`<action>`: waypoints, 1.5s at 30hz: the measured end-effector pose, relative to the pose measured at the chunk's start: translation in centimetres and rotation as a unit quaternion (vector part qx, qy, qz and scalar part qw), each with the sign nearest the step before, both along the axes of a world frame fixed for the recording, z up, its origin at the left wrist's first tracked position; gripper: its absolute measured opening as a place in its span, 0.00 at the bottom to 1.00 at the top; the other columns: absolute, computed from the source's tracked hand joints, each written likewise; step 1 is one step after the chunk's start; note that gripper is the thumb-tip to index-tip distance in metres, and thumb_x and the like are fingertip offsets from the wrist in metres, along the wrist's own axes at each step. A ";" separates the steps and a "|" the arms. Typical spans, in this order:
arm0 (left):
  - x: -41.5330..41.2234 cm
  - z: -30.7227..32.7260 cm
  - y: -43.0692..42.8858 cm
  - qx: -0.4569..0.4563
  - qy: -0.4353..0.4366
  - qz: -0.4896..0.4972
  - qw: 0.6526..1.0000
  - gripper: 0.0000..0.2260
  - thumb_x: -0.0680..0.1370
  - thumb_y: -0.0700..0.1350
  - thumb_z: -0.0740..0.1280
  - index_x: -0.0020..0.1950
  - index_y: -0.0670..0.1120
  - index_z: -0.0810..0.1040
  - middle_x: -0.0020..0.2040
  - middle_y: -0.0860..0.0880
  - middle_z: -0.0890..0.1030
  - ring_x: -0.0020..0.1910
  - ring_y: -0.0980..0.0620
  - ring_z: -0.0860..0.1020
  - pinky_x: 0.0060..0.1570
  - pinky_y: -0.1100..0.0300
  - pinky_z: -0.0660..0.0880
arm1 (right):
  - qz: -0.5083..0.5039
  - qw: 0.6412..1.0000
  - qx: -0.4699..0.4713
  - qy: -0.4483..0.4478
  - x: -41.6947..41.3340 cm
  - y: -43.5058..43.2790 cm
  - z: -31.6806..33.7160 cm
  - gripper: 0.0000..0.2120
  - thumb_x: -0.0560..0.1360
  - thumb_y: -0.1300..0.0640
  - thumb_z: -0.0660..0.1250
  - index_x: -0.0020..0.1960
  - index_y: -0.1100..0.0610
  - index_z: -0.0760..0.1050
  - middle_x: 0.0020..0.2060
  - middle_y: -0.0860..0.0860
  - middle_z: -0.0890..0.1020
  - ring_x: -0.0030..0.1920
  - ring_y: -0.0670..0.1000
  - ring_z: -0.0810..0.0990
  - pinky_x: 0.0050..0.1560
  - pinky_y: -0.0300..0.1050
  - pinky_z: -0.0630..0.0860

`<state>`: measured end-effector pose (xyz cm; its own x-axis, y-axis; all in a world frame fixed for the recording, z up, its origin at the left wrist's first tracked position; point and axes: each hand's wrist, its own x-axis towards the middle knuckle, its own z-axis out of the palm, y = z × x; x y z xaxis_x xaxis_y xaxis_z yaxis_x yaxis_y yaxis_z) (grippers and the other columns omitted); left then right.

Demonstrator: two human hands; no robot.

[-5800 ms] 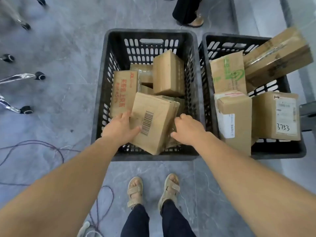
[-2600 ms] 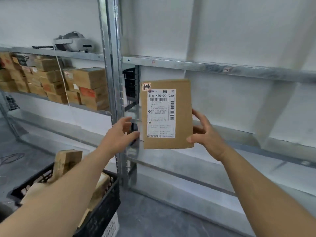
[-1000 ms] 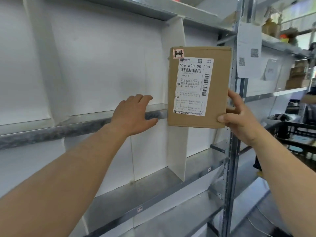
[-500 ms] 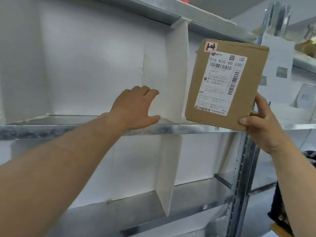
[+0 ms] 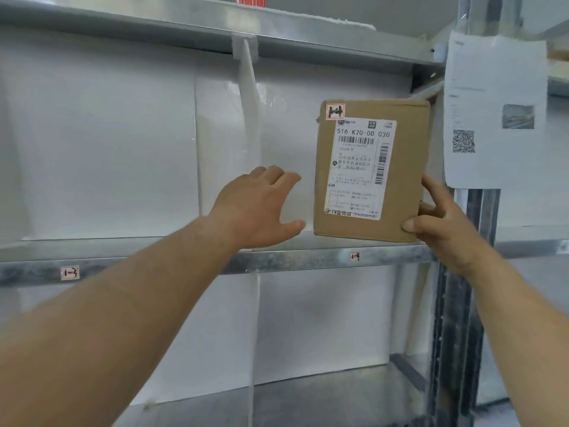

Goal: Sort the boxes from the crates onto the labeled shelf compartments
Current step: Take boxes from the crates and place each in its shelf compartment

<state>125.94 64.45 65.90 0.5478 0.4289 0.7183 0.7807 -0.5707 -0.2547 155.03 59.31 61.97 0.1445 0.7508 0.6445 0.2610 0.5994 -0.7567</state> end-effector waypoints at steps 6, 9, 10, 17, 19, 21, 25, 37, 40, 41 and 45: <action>4.4 -0.1 2.2 -0.187 -0.101 -0.029 0.977 0.34 0.75 0.61 0.63 0.77 0.52 0.57 0.73 0.51 0.66 0.70 0.51 0.67 0.66 0.52 0.68 | 0.016 1.000 -0.019 0.011 2.1 3.5 -0.5 0.46 0.55 0.56 0.73 0.70 0.35 0.64 0.55 0.61 0.81 0.55 0.56 0.81 0.55 0.47 0.77; 6.2 -0.1 3.1 -0.277 -0.176 -0.086 0.941 0.28 0.76 0.57 0.65 0.74 0.52 0.62 0.69 0.52 0.72 0.65 0.52 0.72 0.62 0.55 0.70 | 0.023 0.999 -0.026 0.009 2.0 5.4 -0.3 0.45 0.54 0.55 0.73 0.67 0.32 0.65 0.56 0.61 0.80 0.56 0.55 0.81 0.56 0.48 0.78; 6.7 -0.3 3.6 -0.293 -0.201 -0.100 0.929 0.26 0.77 0.55 0.66 0.72 0.51 0.64 0.67 0.53 0.74 0.62 0.53 0.74 0.60 0.57 0.70 | 0.025 0.999 -0.028 0.005 1.9 6.0 -0.1 0.45 0.54 0.54 0.73 0.67 0.32 0.65 0.55 0.59 0.81 0.56 0.56 0.81 0.59 0.51 0.78; 7.7 -1.6 8.2 -0.283 -0.306 -0.064 0.907 0.23 0.77 0.45 0.68 0.70 0.48 0.65 0.64 0.50 0.77 0.54 0.52 0.76 0.53 0.59 0.72 | 0.037 0.992 -0.062 -0.101 1.0 10.5 0.4 0.42 0.73 0.68 0.67 0.75 0.38 0.54 0.57 0.51 0.82 0.58 0.50 0.80 0.60 0.46 0.75; 7.9 -2.0 9.3 -0.278 -0.313 -0.044 0.907 0.23 0.77 0.44 0.67 0.70 0.48 0.65 0.63 0.49 0.77 0.55 0.50 0.76 0.52 0.58 0.72 | 0.028 0.990 -0.075 -0.116 0.6 11.6 0.3 0.42 0.73 0.68 0.68 0.76 0.39 0.53 0.58 0.52 0.81 0.58 0.49 0.80 0.60 0.43 0.74; 8.0 -2.6 10.2 -0.287 -0.323 -0.033 0.901 0.22 0.77 0.43 0.67 0.70 0.47 0.65 0.64 0.48 0.77 0.58 0.49 0.76 0.54 0.56 0.73 | 0.017 0.987 -0.092 -0.128 0.4 12.8 -0.1 0.44 0.73 0.67 0.69 0.77 0.40 0.51 0.60 0.52 0.80 0.60 0.50 0.79 0.63 0.46 0.73; 8.5 -3.9 11.6 -0.322 -0.336 -0.019 0.885 0.23 0.78 0.42 0.67 0.70 0.48 0.64 0.65 0.48 0.75 0.61 0.47 0.75 0.61 0.51 0.73 | 0.002 0.980 -0.128 -0.154 0.4 14.6 -0.8 0.44 0.73 0.66 0.69 0.78 0.41 0.48 0.61 0.52 0.79 0.60 0.50 0.78 0.65 0.45 0.71; 8.5 -4.5 12.7 -0.335 -0.327 -0.006 0.884 0.25 0.78 0.41 0.66 0.72 0.49 0.61 0.64 0.47 0.76 0.60 0.46 0.75 0.60 0.50 0.74 | -0.030 0.971 -0.149 -0.184 0.7 16.1 -1.2 0.47 0.71 0.65 0.70 0.78 0.41 0.46 0.62 0.53 0.78 0.60 0.52 0.78 0.65 0.50 0.72; 8.7 -4.5 12.2 -0.333 -0.314 0.009 0.889 0.24 0.78 0.42 0.66 0.71 0.49 0.60 0.65 0.47 0.74 0.60 0.46 0.75 0.56 0.52 0.73 | -0.055 0.965 -0.168 -0.191 0.6 15.7 -1.1 0.48 0.72 0.62 0.72 0.79 0.46 0.43 0.70 0.54 0.70 0.67 0.53 0.72 0.65 0.46 0.69; 8.7 -4.4 11.9 -0.328 -0.310 0.011 0.892 0.25 0.78 0.42 0.67 0.70 0.48 0.59 0.66 0.47 0.73 0.61 0.45 0.74 0.55 0.52 0.73 | -0.069 0.964 -0.171 -0.193 0.5 15.4 -1.0 0.49 0.72 0.61 0.73 0.79 0.48 0.42 0.73 0.54 0.66 0.70 0.53 0.68 0.67 0.47 0.67; 8.5 -3.9 9.9 -0.275 -0.270 0.008 0.923 0.28 0.76 0.48 0.68 0.72 0.49 0.59 0.68 0.46 0.70 0.65 0.45 0.71 0.59 0.50 0.71 | -0.136 0.956 -0.133 -0.225 0.0 13.5 -0.1 0.49 0.70 0.55 0.76 0.79 0.50 0.46 0.75 0.54 0.61 0.73 0.53 0.63 0.71 0.50 0.64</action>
<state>134.44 74.37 62.00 0.1651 0.8150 0.5554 0.7186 -0.4851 0.4982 155.04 72.85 61.85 0.1106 0.8711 0.4784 0.7143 0.2650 -0.6477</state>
